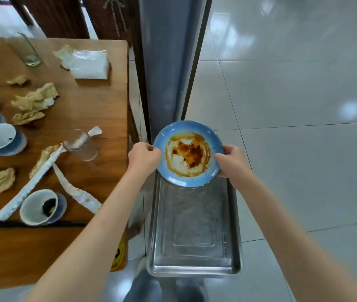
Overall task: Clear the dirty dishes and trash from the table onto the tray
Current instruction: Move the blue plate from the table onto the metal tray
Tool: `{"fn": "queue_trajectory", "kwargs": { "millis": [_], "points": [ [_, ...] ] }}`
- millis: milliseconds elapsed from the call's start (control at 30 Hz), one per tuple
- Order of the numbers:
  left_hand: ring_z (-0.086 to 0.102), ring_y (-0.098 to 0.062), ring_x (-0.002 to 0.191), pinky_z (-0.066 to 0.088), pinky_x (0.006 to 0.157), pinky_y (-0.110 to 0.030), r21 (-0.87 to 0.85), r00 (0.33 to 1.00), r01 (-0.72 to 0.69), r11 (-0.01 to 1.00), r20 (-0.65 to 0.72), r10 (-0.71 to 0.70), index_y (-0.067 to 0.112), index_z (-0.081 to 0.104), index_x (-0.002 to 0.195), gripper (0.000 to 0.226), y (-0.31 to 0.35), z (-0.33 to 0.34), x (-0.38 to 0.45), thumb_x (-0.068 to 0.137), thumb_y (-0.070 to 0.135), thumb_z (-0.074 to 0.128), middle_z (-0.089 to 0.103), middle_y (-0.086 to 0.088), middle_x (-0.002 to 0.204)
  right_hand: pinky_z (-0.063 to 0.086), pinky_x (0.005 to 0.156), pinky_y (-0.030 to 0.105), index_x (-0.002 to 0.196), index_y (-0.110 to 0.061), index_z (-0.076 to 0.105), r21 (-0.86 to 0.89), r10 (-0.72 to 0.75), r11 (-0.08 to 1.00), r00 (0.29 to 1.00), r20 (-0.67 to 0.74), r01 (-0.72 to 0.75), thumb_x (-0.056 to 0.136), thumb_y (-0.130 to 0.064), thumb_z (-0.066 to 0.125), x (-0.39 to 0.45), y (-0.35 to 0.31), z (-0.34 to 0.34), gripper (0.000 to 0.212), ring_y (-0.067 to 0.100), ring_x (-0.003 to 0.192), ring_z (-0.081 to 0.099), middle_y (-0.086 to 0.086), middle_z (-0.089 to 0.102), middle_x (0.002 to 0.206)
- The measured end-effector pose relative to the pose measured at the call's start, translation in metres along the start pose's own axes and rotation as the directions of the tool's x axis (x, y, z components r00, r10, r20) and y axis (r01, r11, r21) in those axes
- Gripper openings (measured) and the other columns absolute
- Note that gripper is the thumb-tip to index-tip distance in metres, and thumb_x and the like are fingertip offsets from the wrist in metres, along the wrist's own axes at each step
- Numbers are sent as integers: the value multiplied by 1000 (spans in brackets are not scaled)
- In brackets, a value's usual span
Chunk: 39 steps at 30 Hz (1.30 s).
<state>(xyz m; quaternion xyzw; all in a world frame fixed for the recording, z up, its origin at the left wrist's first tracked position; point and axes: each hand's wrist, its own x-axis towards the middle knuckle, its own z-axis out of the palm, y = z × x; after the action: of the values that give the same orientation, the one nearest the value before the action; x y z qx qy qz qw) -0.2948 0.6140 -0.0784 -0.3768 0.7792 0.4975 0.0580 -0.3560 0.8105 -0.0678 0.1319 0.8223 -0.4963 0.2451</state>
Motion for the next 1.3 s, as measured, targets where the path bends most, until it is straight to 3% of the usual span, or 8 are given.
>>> {"fn": "queue_trajectory", "kwargs": {
  "millis": [167, 300, 500, 700, 967, 1033, 1133, 1300],
  "points": [
    [50, -5, 61, 33, 46, -16, 28, 996, 64, 998, -58, -62, 15, 60, 71, 20, -20, 48, 25, 89, 16, 51, 56, 3, 70, 58, 71, 32, 120, -13, 54, 8, 12, 1000, 1000, 26, -13, 88, -4, 54, 46, 34, 2, 33, 16, 88, 63, -4, 60, 92],
    [49, -10, 59, 33, 45, -18, 45, 991, 107, 993, -85, -103, 14, 54, 61, 28, -48, 86, 58, 88, 13, 50, 53, 1, 64, 57, 75, 33, 121, -13, 54, -7, 21, 1000, 999, 40, -21, 88, -6, 56, 91, 72, 15, 34, 16, 91, 63, 0, 63, 98],
    [59, -18, 69, 41, 53, -22, 39, 994, 97, 995, -64, -94, 2, 64, 79, 22, -93, 128, 109, 91, 11, 48, 63, -9, 76, 56, 82, 37, 126, -14, 51, -1, 11, 1000, 998, 60, -11, 89, -6, 55, 149, 124, 46, 38, 16, 94, 61, 2, 61, 106],
    [58, -9, 65, 39, 46, -16, 143, 996, 70, 987, -67, -61, 5, 64, 87, 18, -129, 151, 141, 94, 15, 49, 65, -8, 83, 55, 71, 31, 129, -15, 47, 2, 43, 999, 997, 71, -43, 90, -7, 54, 191, 164, 77, 41, 14, 90, 61, 0, 60, 103],
    [56, -7, 65, 38, 44, -14, 291, 992, 101, 951, -108, -72, 13, 59, 88, 12, -140, 173, 161, 93, 23, 54, 62, -2, 85, 56, 82, 41, 133, -14, 47, -38, 111, 993, 993, 40, -109, 87, -6, 53, 218, 194, 88, 46, 18, 96, 61, 1, 60, 107],
    [59, -12, 70, 42, 47, -17, 302, 991, 108, 947, -108, -78, 12, 59, 88, 13, -140, 177, 162, 93, 22, 54, 62, -4, 88, 57, 78, 37, 132, -13, 47, -45, 115, 993, 993, 41, -113, 88, -5, 53, 222, 196, 87, 45, 16, 93, 61, 0, 59, 105],
    [62, -21, 80, 54, 63, -30, 297, 988, 136, 945, -111, -108, 7, 62, 93, 15, -139, 180, 164, 94, 19, 52, 62, -8, 92, 56, 71, 31, 132, -14, 47, -56, 117, 992, 992, 44, -115, 88, -4, 53, 224, 198, 89, 45, 14, 90, 60, -2, 58, 101],
    [63, -23, 84, 56, 73, -37, 290, 987, 149, 945, -105, -124, 6, 62, 96, 15, -138, 183, 162, 94, 17, 52, 64, -10, 95, 50, 60, 22, 129, -15, 48, -71, 136, 989, 990, 37, -133, 89, -4, 53, 227, 201, 91, 42, 10, 84, 57, -8, 54, 90]
  ]
}}
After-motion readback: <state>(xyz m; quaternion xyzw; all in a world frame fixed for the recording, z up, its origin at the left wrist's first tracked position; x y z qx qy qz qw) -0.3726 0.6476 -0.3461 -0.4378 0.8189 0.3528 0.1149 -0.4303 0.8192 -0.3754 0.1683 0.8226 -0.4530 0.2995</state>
